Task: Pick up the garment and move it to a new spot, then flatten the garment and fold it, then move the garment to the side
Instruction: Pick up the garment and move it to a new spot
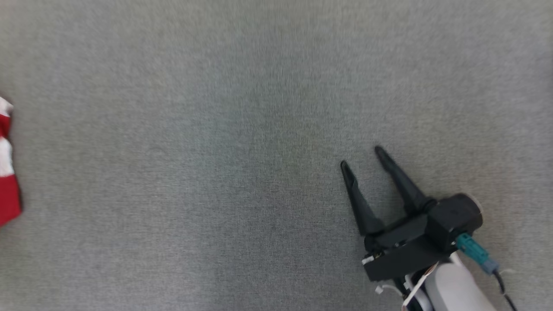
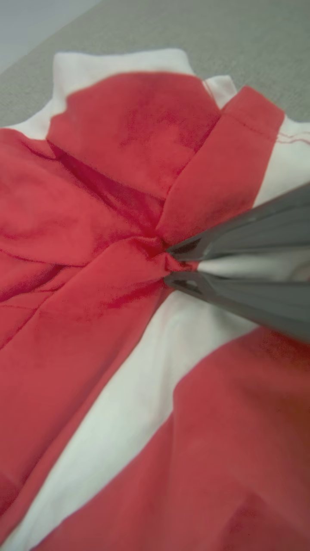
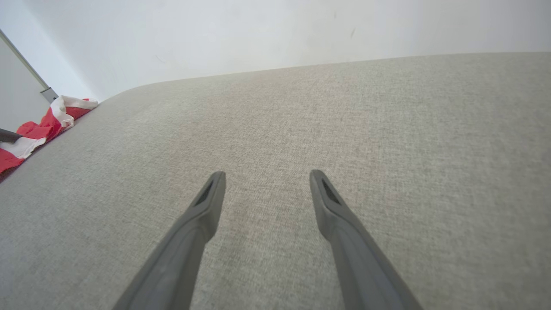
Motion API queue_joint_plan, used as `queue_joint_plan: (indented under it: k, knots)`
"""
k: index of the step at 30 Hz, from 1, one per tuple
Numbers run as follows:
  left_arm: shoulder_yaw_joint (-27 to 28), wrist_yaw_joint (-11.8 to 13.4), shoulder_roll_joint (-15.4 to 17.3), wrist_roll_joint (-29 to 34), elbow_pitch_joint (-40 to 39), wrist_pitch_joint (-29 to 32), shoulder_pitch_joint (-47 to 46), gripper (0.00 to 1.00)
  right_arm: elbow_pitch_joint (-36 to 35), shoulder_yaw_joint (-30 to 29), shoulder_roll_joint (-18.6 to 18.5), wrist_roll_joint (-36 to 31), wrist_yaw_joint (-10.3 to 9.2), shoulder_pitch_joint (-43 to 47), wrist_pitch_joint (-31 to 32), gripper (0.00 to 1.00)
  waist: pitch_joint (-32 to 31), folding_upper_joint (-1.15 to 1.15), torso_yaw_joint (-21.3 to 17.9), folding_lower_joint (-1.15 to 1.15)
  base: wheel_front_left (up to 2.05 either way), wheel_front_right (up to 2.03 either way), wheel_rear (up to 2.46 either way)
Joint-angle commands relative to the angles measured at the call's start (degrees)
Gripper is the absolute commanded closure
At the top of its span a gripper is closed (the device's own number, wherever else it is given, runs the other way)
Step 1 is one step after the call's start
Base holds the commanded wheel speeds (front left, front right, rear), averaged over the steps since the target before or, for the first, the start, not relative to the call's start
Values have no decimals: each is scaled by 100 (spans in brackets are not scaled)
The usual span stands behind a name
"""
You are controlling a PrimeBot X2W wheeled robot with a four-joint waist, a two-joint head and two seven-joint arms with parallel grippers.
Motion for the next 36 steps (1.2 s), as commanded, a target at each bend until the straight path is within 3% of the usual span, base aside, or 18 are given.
queue_joint_plan:
  k: [1, 4, 10, 14, 17, 27, 31, 36]
  knots:
    - [-68, -98, 26, -40, 42, -2, 120, 100, 116, 25, 57, 87, -15, 113, -64, 0, -584, -1, 74, -1, 0, 0, 0]
    - [-178, -259, 214, 36, -133, -121, 21, 100, 316, 30, 139, 164, -15, 218, -165, 0, -999, -1, 25, -1, 0, 0, 0]
    - [-679, -415, 195, 147, -735, 30, -181, 100, 763, 44, 292, 354, -15, 578, -358, 0, -1986, -1, -166, -1, 0, 0, 0]
    - [-1115, -432, -134, 162, -1316, 304, -175, 100, 1003, 82, 393, 461, -15, 884, -413, 0, -2703, -1, -377, -1, 0, 0, 0]
    - [-1414, -428, -559, 126, -1841, 446, -98, 100, 1107, 117, 424, 515, -15, 1046, -449, 0, -3117, -1, -585, -1, 0, 0, 0]
    - [-2105, -375, -2030, -432, -3890, 669, 705, 100, 1049, 168, 479, 468, -15, 1120, -460, 0, -3325, -1, -1411, -1, 0, 0, 0]
    - [-2440, -322, -2250, -447, -4202, 446, 1175, 100, 1017, 211, 477, 453, -15, 1033, -425, 0, -3162, -1, -1787, -1, 0, 0, 0]
    - [-2864, -275, -2319, -189, -3996, -54, 1619, 100, 978, 162, 471, 424, -16, 957, -416, 0, -2932, -1, -2092, -1, 0, 0, 0]
